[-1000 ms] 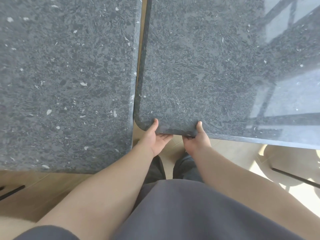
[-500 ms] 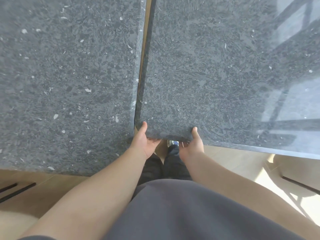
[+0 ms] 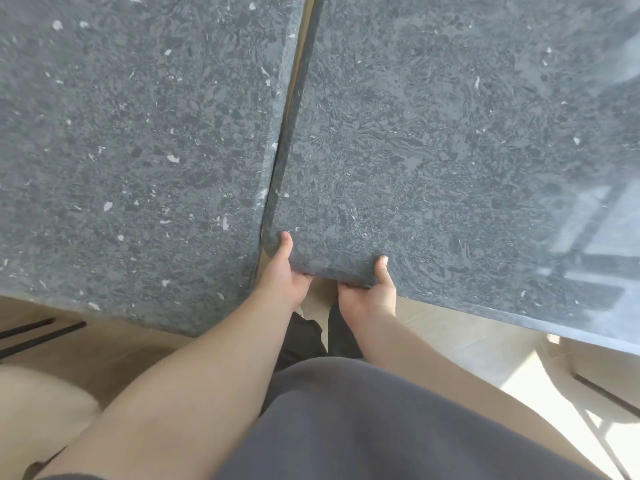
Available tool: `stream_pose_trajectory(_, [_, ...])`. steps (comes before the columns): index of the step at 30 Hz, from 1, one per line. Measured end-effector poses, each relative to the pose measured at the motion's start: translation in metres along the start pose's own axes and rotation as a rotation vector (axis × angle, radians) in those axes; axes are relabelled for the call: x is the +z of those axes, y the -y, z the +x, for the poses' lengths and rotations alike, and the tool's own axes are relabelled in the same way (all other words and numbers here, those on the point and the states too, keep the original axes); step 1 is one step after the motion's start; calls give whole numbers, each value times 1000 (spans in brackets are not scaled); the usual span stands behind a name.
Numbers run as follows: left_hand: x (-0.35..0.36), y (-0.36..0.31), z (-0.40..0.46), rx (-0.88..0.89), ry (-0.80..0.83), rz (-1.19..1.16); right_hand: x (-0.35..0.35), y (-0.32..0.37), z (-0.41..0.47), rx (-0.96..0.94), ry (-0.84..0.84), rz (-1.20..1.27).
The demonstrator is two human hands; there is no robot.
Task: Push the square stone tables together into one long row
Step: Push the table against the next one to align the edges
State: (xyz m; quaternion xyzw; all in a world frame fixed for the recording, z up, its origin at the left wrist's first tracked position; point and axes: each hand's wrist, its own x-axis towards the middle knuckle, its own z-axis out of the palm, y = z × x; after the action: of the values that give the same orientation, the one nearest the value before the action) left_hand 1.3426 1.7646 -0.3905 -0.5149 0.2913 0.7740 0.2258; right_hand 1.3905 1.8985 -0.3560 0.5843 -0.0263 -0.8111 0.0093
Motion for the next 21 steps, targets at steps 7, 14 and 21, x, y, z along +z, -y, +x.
stream_pose_trajectory(7, [-4,-2,6,5,60,52,-3,-4,2,-73,0,3])
stream_pose_trajectory(14, [1,-3,-3,56,63,82,1,1,-12,-95,28,2])
stream_pose_trajectory(21, [-6,26,-24,47,56,41,-28,19,-13,-64,25,-39])
